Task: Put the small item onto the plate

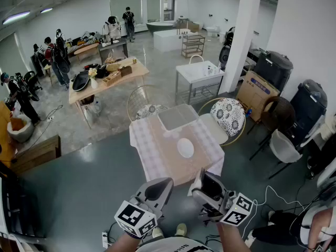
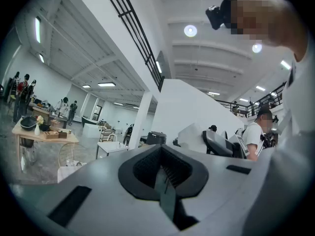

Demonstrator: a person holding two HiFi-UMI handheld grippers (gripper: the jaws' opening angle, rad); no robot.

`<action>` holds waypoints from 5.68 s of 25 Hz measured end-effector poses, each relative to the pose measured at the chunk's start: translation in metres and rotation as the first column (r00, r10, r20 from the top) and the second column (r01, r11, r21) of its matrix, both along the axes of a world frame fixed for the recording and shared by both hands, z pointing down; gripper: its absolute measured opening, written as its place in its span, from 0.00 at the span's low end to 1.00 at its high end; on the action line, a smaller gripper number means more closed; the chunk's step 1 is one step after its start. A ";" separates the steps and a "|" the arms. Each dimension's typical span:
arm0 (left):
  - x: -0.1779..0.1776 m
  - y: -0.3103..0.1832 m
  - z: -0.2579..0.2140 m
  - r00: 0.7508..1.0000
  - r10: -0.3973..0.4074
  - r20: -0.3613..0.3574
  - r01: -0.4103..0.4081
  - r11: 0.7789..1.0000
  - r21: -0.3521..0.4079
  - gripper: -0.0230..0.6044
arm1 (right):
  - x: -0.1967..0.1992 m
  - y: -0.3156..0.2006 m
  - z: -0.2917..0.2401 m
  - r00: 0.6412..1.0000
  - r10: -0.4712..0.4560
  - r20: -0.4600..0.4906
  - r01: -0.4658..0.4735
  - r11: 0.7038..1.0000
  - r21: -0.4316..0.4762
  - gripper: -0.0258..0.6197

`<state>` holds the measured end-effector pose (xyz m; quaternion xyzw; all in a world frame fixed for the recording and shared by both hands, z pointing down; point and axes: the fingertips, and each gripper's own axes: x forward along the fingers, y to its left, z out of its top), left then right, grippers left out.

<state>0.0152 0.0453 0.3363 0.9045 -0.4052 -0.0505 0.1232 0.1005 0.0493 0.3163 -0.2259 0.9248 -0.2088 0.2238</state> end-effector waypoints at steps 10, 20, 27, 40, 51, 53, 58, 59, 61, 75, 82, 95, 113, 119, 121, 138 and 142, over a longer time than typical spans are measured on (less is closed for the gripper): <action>-0.006 -0.002 0.000 1.000 0.009 -0.001 -0.009 1.000 -0.001 0.04 | -0.011 -0.001 0.003 1.000 -0.002 -0.017 0.002 1.000 -0.004 0.52; -0.013 -0.002 0.009 1.000 0.019 0.008 -0.019 1.000 0.002 0.04 | -0.011 -0.001 0.004 1.000 0.012 0.017 -0.011 0.999 -0.046 0.52; -0.029 0.002 0.010 1.000 0.023 0.005 -0.023 1.000 0.010 0.04 | -0.029 0.004 0.003 1.000 0.020 0.019 -0.019 0.999 -0.043 0.52; -0.071 0.015 0.020 0.999 0.038 -0.009 -0.038 0.999 0.020 0.04 | -0.074 0.014 0.012 1.000 0.023 0.022 -0.022 0.999 -0.042 0.52; -0.069 0.001 0.030 0.999 0.044 0.014 -0.044 0.999 0.008 0.04 | -0.077 -0.005 0.021 1.000 0.021 0.020 -0.020 0.998 -0.053 0.52; -0.065 -0.008 0.034 0.999 0.044 0.018 -0.044 0.999 0.003 0.04 | -0.073 -0.015 0.025 0.999 0.021 0.025 -0.020 0.998 -0.057 0.52; -0.050 -0.044 0.042 0.999 0.041 0.028 -0.041 0.999 -0.006 0.04 | -0.058 -0.053 0.032 0.999 0.025 0.030 -0.023 0.998 -0.065 0.52; -0.046 -0.054 0.044 0.999 0.040 0.031 -0.040 0.999 -0.009 0.04 | -0.054 -0.063 0.033 0.999 0.026 0.030 -0.023 0.997 -0.069 0.52; -0.038 -0.076 0.047 0.999 0.041 0.036 -0.040 0.999 -0.017 0.04 | -0.046 -0.085 0.038 0.999 0.025 0.030 -0.022 0.997 -0.079 0.52; 0.013 -0.207 0.054 0.997 0.034 0.066 -0.032 0.999 -0.032 0.04 | -0.003 -0.224 0.058 1.000 -0.017 0.023 0.019 0.993 -0.118 0.52; 0.009 -0.248 0.065 0.995 0.032 0.096 -0.028 0.999 -0.041 0.04 | -0.013 -0.267 0.072 0.999 -0.029 0.016 0.031 0.989 -0.146 0.52; 0.002 -0.306 0.125 0.981 0.177 0.085 -0.170 0.982 -0.082 0.04 | -0.010 -0.312 0.144 0.982 0.156 -0.104 -0.177 0.952 -0.249 0.52; 0.047 -0.374 0.277 0.973 0.192 0.130 -0.159 0.962 -0.223 0.04 | 0.022 -0.376 0.331 0.931 0.090 -0.355 -0.233 0.893 -0.385 0.52; 0.058 -0.391 0.334 0.979 0.173 0.109 -0.138 0.954 -0.266 0.04 | 0.033 -0.389 0.396 0.918 0.083 -0.387 -0.259 0.865 -0.430 0.52; 0.061 -0.395 0.349 0.978 0.177 0.110 -0.142 0.953 -0.269 0.04 | 0.035 -0.394 0.416 0.904 0.075 -0.421 -0.271 0.861 -0.430 0.52; 0.058 -0.400 0.421 0.976 0.178 0.128 -0.133 0.945 -0.300 0.04 | 0.032 -0.387 0.531 0.661 -0.077 -0.746 -0.355 0.845 -0.401 0.52; 0.052 -0.400 0.433 0.974 0.178 0.142 -0.130 0.945 -0.299 0.04 | 0.034 -0.389 0.544 0.617 -0.109 -0.780 -0.392 0.817 -0.424 0.52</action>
